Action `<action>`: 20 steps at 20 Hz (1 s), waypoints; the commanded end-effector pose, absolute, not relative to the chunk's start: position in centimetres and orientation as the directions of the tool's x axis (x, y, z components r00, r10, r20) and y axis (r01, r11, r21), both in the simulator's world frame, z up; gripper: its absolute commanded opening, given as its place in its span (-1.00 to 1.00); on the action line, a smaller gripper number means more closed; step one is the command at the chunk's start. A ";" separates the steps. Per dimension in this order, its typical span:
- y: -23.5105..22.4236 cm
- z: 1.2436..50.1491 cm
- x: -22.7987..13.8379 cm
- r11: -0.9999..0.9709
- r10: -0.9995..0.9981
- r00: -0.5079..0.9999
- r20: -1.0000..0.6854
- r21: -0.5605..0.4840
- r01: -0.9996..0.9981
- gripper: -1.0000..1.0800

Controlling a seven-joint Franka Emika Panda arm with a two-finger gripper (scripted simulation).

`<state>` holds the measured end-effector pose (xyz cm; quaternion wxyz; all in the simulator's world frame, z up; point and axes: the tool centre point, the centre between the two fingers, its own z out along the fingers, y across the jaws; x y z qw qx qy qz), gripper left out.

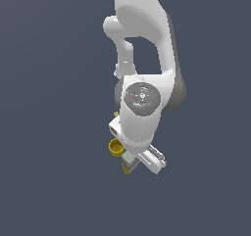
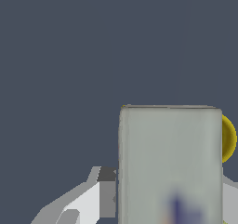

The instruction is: Pick up a designated object from a clutter of objects.

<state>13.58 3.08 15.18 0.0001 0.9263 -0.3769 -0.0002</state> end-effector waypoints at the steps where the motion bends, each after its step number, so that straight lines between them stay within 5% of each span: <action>1: 3.1 15.2 13.6 -0.716 -0.698 0.716 0.000 0.000 -0.698 -1.00; 11: 2.9 18.4 12.5 -0.716 -0.698 0.716 0.000 0.000 -0.698 -1.00; 20: 2.4 26.1 9.9 -0.716 -0.698 0.716 0.000 0.000 -0.698 -1.00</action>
